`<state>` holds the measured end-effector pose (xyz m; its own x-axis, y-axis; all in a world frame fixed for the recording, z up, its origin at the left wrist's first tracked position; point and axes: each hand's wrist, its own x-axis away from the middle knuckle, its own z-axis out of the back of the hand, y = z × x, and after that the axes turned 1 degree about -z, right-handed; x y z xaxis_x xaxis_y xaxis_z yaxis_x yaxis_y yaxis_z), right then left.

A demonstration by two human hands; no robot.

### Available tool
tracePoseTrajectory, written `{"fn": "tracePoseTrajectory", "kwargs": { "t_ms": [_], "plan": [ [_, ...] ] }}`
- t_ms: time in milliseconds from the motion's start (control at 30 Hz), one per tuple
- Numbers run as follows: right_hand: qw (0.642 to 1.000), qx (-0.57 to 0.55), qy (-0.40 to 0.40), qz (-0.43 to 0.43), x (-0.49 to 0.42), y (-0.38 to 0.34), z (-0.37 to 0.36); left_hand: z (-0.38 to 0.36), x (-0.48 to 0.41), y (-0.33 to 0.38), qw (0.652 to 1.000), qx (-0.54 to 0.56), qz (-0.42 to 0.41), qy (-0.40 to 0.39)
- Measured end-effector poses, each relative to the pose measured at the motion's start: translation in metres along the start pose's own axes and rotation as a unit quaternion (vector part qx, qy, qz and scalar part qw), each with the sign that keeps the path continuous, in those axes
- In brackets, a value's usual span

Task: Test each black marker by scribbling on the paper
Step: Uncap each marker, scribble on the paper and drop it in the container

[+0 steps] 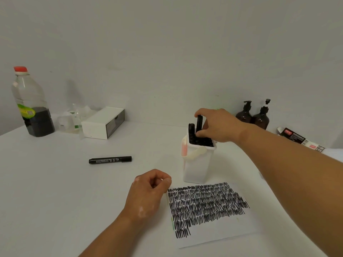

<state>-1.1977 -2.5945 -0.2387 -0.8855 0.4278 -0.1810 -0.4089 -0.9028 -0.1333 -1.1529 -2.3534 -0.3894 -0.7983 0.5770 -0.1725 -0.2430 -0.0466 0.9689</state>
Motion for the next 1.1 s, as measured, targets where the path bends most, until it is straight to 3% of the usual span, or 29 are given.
{"fn": "tracePoseTrajectory", "kwargs": {
  "t_ms": [333, 633, 967, 1100],
  "plan": [
    [0.998, 0.018, 0.061, -0.005, -0.010, 0.007, -0.013, 0.000, 0.000, 0.000, 1.000, -0.004, 0.002, -0.002],
    [0.993, -0.037, 0.110, 0.004, -0.020, 0.010, -0.003, -0.002, 0.001, 0.001, 1.000, 0.000, 0.000, 0.001],
    [0.998, -0.023, 0.050, 0.000, -0.014, 0.008, -0.028, -0.001, 0.000, -0.001, 1.000, -0.011, -0.002, 0.004],
    [0.996, -0.031, 0.087, -0.010, -0.011, 0.009, -0.021, 0.000, -0.001, -0.001, 1.000, -0.010, -0.002, 0.003]
  ]
}}
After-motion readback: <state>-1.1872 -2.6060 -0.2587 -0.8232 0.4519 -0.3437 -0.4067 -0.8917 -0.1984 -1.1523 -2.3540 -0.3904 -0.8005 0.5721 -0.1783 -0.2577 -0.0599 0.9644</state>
